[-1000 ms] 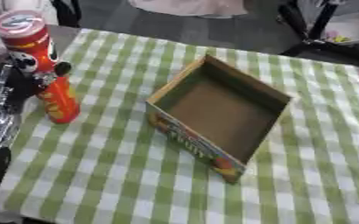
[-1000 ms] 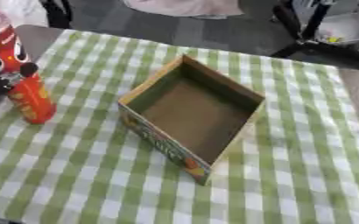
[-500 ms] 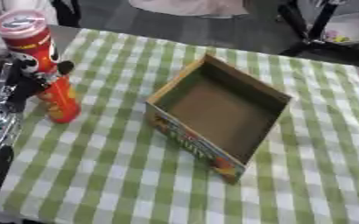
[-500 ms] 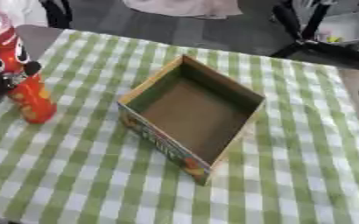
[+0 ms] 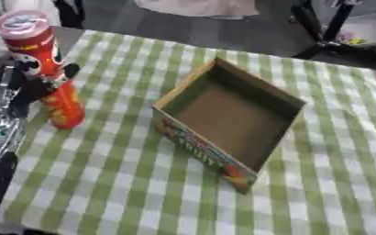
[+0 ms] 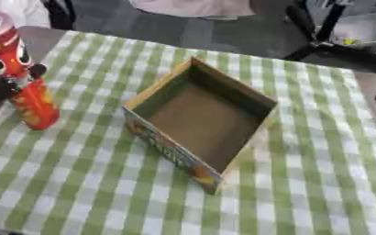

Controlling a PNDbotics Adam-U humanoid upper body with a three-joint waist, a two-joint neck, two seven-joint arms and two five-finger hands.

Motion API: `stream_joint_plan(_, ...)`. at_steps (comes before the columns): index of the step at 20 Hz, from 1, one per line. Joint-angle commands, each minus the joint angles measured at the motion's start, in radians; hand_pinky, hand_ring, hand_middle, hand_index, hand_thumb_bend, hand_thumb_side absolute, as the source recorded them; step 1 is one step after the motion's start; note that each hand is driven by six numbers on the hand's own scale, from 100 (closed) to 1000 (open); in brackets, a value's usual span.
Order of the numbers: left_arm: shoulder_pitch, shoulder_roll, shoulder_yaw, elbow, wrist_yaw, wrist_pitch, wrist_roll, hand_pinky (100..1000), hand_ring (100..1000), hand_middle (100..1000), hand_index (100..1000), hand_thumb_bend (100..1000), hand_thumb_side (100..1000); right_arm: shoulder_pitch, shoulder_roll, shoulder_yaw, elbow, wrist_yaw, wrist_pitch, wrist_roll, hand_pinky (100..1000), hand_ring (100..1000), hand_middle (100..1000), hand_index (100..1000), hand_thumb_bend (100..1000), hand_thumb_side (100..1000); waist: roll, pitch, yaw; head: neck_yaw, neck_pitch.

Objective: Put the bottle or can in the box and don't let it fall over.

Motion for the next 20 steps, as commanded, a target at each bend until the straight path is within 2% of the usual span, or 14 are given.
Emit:
stream_joint_plan(1,-0.022,0.013,0.003,0.000,0.015,-0.004,0.019,624,459,568,643,695,165,-0.010,-0.022,-0.009,-0.006,-0.007,0.002,-0.001,599,822,872,771,751,159,0.002,-0.012,-0.003,0.003,-0.014)
stream_joint_plan(5,-0.026,0.010,0.002,0.008,0.020,-0.007,0.029,567,401,533,627,674,150,-0.008,-0.020,-0.011,-0.003,-0.009,0.003,-0.001,598,821,869,770,742,150,0.003,-0.012,-0.004,0.003,-0.014)
stream_joint_plan(9,-0.030,0.006,0.000,0.013,0.022,-0.009,0.034,522,346,456,557,610,102,-0.008,-0.020,-0.011,-0.002,-0.010,0.003,-0.001,598,821,865,769,736,151,0.004,-0.011,-0.006,0.005,-0.014)
stream_joint_plan(16,-0.033,0.010,-0.003,0.005,0.016,-0.022,0.032,495,342,410,423,463,100,-0.007,-0.018,-0.012,-0.002,-0.012,0.004,0.001,598,821,857,769,725,133,0.006,-0.011,-0.007,0.004,-0.013)
stream_joint_plan(20,-0.035,0.013,-0.004,-0.001,-0.002,-0.027,0.037,430,259,338,347,346,100,-0.007,-0.016,-0.012,-0.002,-0.013,0.005,0.003,598,821,854,769,714,122,0.008,-0.012,-0.008,0.005,-0.011)
